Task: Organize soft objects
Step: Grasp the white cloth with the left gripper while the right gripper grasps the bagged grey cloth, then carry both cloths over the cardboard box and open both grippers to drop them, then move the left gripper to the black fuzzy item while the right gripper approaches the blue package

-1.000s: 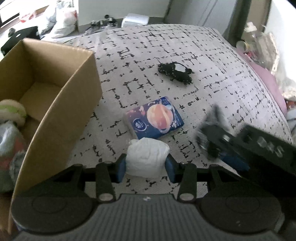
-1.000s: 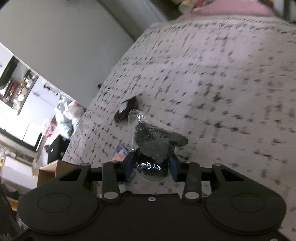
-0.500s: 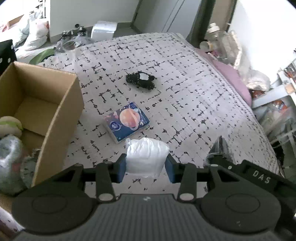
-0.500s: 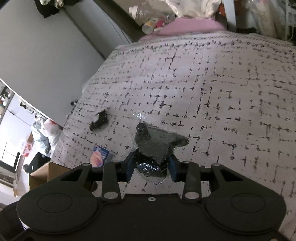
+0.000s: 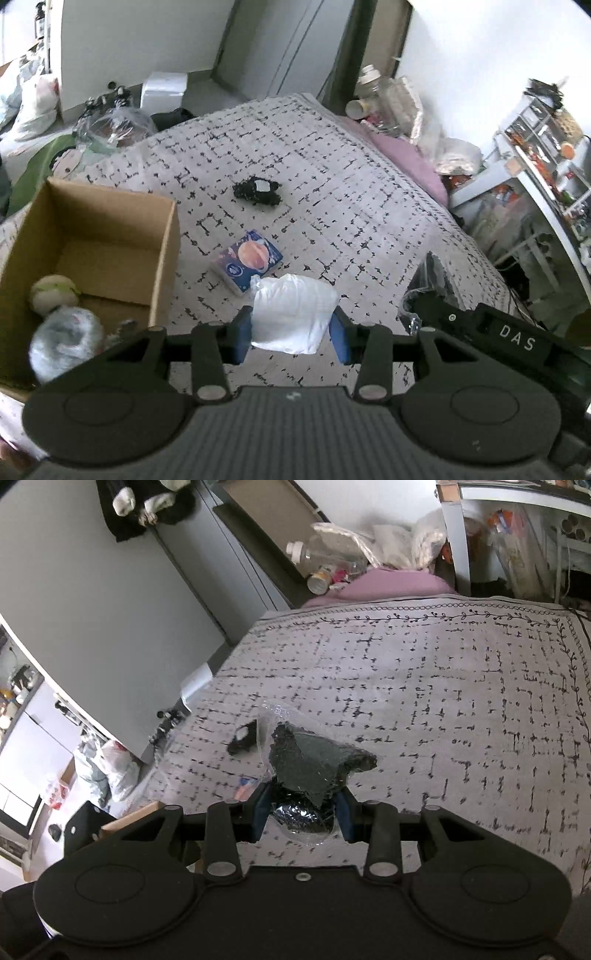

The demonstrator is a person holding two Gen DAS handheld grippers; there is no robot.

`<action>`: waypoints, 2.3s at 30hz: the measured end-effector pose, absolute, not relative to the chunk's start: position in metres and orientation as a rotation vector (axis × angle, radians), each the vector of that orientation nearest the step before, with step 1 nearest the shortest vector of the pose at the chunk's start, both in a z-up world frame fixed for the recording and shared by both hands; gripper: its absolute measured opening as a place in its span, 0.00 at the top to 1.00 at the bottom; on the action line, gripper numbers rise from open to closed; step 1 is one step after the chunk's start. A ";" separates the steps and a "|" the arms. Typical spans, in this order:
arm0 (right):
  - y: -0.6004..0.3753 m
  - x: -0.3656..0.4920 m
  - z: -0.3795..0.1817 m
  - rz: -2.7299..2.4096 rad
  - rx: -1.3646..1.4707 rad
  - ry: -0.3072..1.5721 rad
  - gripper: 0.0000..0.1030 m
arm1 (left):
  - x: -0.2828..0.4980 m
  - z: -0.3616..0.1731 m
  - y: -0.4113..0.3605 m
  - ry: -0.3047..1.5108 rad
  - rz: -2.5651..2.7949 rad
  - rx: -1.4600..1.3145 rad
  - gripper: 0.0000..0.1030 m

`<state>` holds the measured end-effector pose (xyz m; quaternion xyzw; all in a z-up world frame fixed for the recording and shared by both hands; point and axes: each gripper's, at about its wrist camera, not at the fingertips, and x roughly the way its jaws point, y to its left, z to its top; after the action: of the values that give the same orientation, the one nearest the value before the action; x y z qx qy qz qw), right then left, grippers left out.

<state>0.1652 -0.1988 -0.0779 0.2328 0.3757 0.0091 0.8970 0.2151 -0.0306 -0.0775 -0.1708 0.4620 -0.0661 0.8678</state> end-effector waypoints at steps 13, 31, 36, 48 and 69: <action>-0.127 0.159 -0.052 0.122 0.405 0.742 0.64 | 0.208 -0.056 0.046 0.927 -0.112 -0.316 0.58; -0.049 0.176 -0.055 0.222 0.350 0.782 0.63 | 0.235 -0.069 0.126 0.943 -0.005 -0.328 0.58; -0.034 0.184 -0.060 0.240 0.351 0.804 0.63 | 0.244 -0.072 0.130 0.987 0.017 -0.298 0.44; -0.009 0.207 -0.070 0.289 0.378 0.878 0.63 | 0.252 -0.058 0.162 0.979 0.065 -0.328 0.31; -0.063 0.241 -0.068 0.258 0.369 0.975 0.13 | 0.285 -0.042 0.147 1.000 0.038 -0.360 0.01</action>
<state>0.2409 -0.0634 -0.0679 0.1757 0.4643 0.1227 0.8594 0.2850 0.1473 -0.0422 -0.1715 0.4768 0.0182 0.8619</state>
